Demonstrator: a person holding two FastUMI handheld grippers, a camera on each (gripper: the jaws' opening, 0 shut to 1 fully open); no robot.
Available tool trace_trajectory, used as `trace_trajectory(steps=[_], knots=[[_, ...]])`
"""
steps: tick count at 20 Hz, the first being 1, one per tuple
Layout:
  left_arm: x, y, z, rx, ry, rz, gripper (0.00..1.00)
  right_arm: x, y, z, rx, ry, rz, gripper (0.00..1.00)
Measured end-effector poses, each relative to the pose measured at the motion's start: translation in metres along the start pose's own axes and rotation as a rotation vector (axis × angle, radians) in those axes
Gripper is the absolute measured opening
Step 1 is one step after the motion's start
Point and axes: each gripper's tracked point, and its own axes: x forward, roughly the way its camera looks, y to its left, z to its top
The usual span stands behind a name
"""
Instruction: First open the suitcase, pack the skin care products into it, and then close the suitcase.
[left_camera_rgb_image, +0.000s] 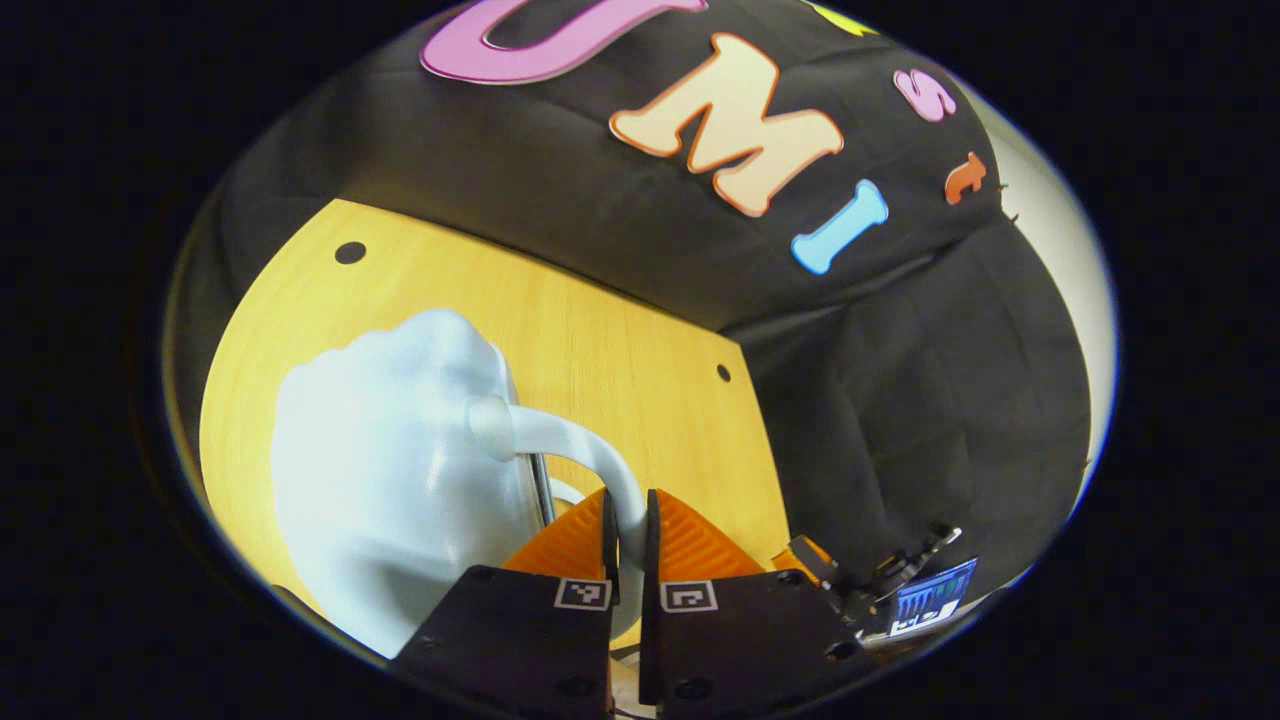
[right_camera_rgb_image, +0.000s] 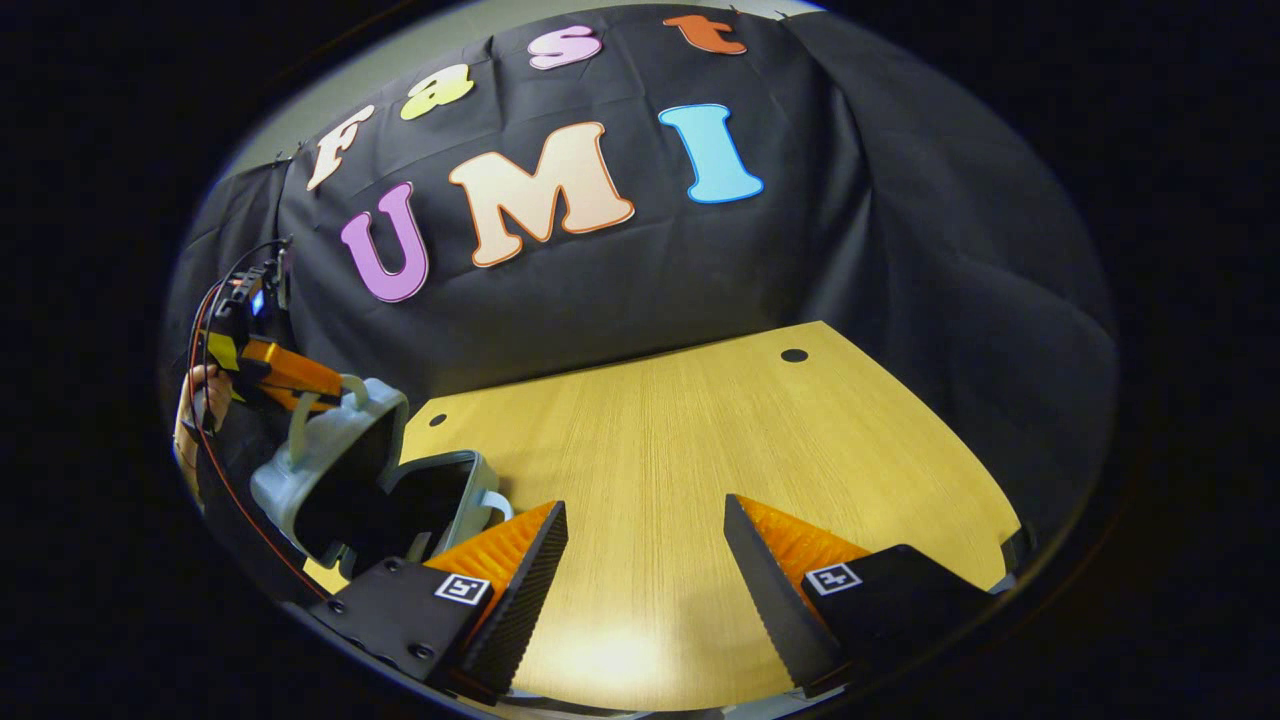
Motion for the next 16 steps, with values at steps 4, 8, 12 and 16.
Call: trace_trajectory(steps=[4,8,12,16], knots=[[0.043,-0.001,-0.031,0.014,0.069,0.067,0.04,0.001,-0.021,0.002,0.008,0.003,-0.001,0.98],[0.076,0.008,-0.055,0.014,0.117,0.152,0.04,0.002,-0.036,0.003,0.018,0.009,0.001,0.98],[0.102,0.021,-0.081,0.063,0.181,0.272,0.04,0.006,-0.038,0.011,-0.001,-0.009,0.014,0.98],[0.115,0.031,-0.089,0.129,0.203,0.420,0.04,0.007,-0.049,0.012,-0.016,-0.008,0.023,0.98]])
